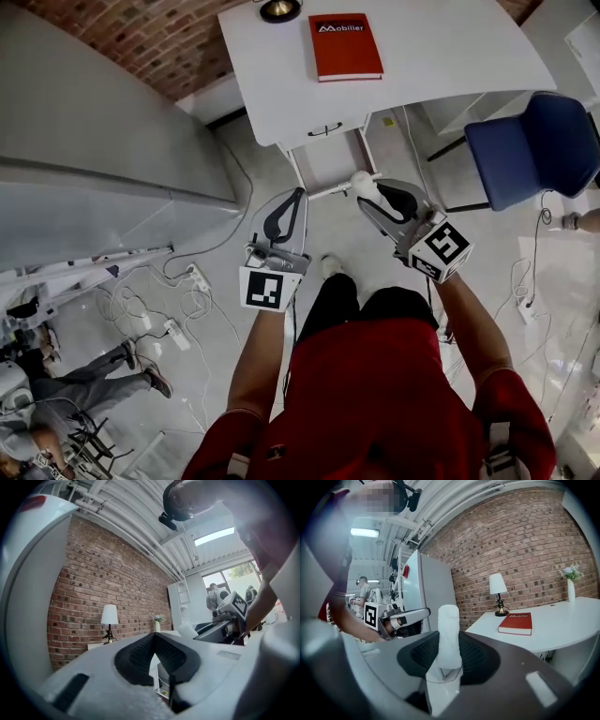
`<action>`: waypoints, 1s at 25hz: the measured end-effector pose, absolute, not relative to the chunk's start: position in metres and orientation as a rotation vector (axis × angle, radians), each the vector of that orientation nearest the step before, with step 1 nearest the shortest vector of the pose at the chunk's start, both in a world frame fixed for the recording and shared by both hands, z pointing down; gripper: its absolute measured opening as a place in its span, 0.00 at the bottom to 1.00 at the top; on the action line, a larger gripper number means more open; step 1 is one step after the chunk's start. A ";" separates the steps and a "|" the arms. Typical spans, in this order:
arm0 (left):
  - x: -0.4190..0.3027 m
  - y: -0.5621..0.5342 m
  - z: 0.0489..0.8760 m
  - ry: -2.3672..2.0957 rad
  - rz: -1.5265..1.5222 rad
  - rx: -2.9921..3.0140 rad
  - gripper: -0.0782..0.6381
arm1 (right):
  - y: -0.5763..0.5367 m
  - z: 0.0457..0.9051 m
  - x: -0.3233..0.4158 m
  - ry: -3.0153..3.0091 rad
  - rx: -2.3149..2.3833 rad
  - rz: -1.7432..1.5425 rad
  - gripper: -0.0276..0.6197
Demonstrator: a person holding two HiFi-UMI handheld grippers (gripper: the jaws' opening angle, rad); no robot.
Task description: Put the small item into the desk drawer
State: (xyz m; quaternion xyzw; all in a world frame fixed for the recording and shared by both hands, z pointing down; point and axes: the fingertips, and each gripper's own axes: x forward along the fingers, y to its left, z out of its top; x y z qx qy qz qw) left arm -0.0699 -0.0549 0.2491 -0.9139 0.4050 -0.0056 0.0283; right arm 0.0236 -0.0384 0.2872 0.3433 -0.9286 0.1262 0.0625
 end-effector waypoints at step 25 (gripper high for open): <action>-0.057 -0.171 0.410 1.454 -0.140 -2.785 0.12 | -0.154 0.491 0.025 -2.590 0.693 0.414 0.26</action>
